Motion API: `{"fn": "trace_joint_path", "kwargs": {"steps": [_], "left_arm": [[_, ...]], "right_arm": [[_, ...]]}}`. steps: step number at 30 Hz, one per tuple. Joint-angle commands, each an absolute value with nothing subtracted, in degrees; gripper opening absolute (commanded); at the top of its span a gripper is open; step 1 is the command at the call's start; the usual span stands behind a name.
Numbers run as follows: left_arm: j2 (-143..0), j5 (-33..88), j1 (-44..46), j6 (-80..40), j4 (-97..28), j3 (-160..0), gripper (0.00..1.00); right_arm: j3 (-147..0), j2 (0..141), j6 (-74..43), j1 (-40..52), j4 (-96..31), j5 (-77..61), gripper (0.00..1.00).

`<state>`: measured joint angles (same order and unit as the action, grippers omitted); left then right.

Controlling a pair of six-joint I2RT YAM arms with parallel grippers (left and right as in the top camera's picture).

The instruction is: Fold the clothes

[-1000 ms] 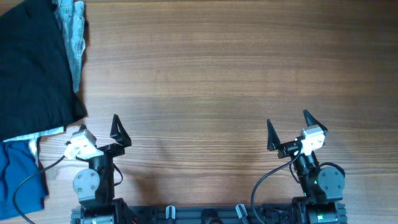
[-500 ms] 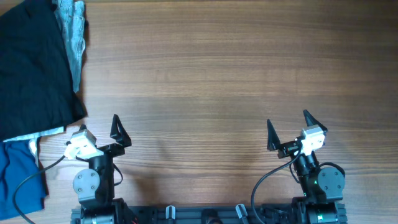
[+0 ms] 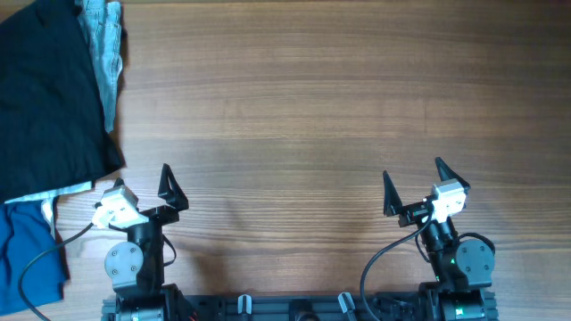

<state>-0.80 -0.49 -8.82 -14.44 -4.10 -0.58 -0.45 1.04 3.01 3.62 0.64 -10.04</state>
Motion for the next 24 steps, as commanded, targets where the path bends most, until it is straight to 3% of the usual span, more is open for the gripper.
{"fn": "trace_joint_path", "kwargs": {"steps": [1, 13, 24], "left_arm": [[-0.4, 0.0, -9.2, -13.9, -4.1, -0.3, 1.00], [-0.4, 0.0, -9.2, -13.9, -4.1, -0.3, 1.00], [-0.4, 5.1, -9.2, -14.1, -0.6, -0.4, 1.00]], "right_arm": [[-0.3, 0.3, 2.6, 4.0, 0.8, -10.7, 1.00], [-0.3, 0.3, 3.0, 4.0, 0.8, -9.8, 1.00], [-0.4, 0.7, -1.5, 3.9, 9.4, -8.3, 1.00]]}}
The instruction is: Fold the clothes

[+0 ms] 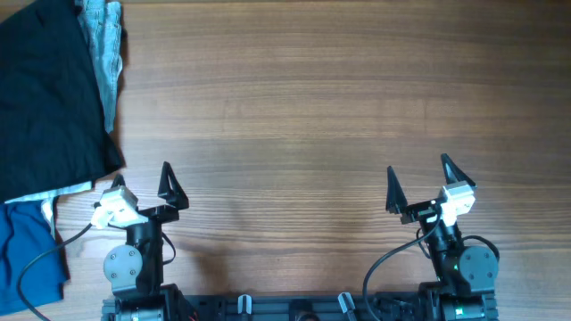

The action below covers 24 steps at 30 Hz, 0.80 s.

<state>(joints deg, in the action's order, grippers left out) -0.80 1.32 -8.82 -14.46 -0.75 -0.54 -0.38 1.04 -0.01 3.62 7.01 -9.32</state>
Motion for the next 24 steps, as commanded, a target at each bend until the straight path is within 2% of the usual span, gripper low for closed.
{"fn": "trace_joint_path", "kwargs": {"steps": [1, 8, 13, 16, 20, 24], "left_arm": [[-0.4, 5.7, -9.2, -14.1, -0.8, -0.6, 1.00], [-9.6, 6.2, -9.2, -14.1, -0.5, -10.3, 1.00], [-27.0, 6.7, -9.2, -14.1, -5.7, -24.7, 1.00], [-37.2, 6.7, -9.2, -14.1, -11.6, -33.8, 1.00], [-52.7, 6.6, -9.2, -13.6, -21.3, -49.4, 1.00], [-68.1, 6.6, -9.2, -13.6, -41.7, -70.1, 1.00]], "right_arm": [[-0.4, 1.2, -1.5, 3.9, 10.5, -8.3, 1.00], [-7.6, 14.4, -1.5, 3.9, 21.6, -8.3, 1.00], [-20.8, 34.9, 0.0, 3.9, 23.1, -9.7, 1.00], [-29.9, 46.7, 5.0, 3.9, 23.0, -16.3, 1.00], [-44.5, 62.2, 4.1, 3.9, 18.0, -24.9, 1.00], [-64.8, 77.6, 2.4, 3.9, -0.6, -30.6, 1.00]]}}
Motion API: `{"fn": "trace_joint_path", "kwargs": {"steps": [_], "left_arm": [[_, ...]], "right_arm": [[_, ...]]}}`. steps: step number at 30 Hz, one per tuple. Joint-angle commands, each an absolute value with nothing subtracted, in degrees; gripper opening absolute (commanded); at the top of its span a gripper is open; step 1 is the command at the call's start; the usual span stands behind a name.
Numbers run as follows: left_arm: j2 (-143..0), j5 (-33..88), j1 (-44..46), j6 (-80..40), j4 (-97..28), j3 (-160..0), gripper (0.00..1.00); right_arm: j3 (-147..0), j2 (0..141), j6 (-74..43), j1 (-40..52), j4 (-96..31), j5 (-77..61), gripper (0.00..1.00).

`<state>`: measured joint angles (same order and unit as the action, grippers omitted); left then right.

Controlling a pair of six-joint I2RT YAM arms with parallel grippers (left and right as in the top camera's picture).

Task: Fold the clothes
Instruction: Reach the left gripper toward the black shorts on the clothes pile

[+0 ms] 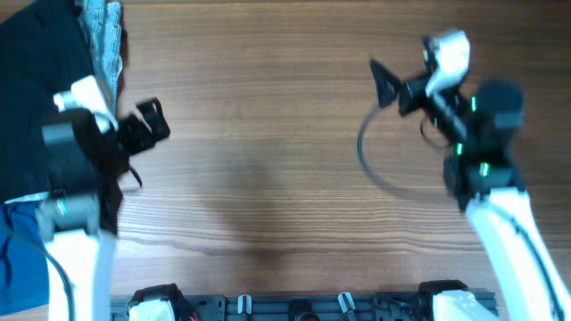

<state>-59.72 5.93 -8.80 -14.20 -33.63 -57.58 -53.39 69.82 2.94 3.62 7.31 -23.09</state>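
Note:
The clothes lie in a pile at the table's far left: a black garment [40, 80], a grey patterned one [105, 45] along its right edge, and a blue one [22, 259] toward the front. Both arms are lifted high and look blurred. My left gripper [150, 121] hovers just right of the pile, its fingers apart and holding nothing. My right gripper [397, 85] is over the far right of the table, well away from the clothes. One dark finger [385, 78] juts out to the side, and nothing is held.
The wooden table [268, 178] spreads between the two arms. The left arm's body [76, 178] covers part of the pile's front edge. A black cable [375, 169] loops beside the right arm. The arm bases sit on a rail [294, 308] at the front edge.
Both arms have risen from their low pose at the front edge. The left gripper is now beside the clothes pile and the right gripper is far back on the right. The clothes are unchanged.
At both earlier moments the two arms sat folded at the front edge with grippers open, the right one shifting only slightly. Now both arms are up and extended over the table, the left next to the pile. No garment has moved.

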Motion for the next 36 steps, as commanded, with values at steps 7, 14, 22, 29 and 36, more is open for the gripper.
{"fn": "trace_joint_path", "kwargs": {"steps": [7, 14, 22, 29, 36], "left_arm": [[-86.8, 6.3, -9.2, -13.7, -56.8, -93.8, 1.00], [-88.9, -2.8, -9.3, -10.7, -49.5, -93.7, 1.00], [-101.1, -13.1, -16.7, -10.7, -53.0, -93.7, 1.00], [-111.8, -13.6, -20.1, -6.3, -51.7, -93.7, 0.95], [-119.1, -18.5, -20.8, -4.7, -46.3, -93.7, 0.97]], "right_arm": [[-83.2, 91.2, 3.2, 3.7, -20.5, -31.6, 1.00], [-83.2, 92.2, 1.3, 3.4, -22.2, -31.5, 1.00], [-83.1, 93.7, 1.3, 3.4, -23.4, -31.5, 1.00], [-83.1, 95.1, 1.3, 3.4, -24.9, -31.3, 0.98], [-83.1, 95.3, 1.4, 3.4, -23.7, -29.6, 0.86]]}}
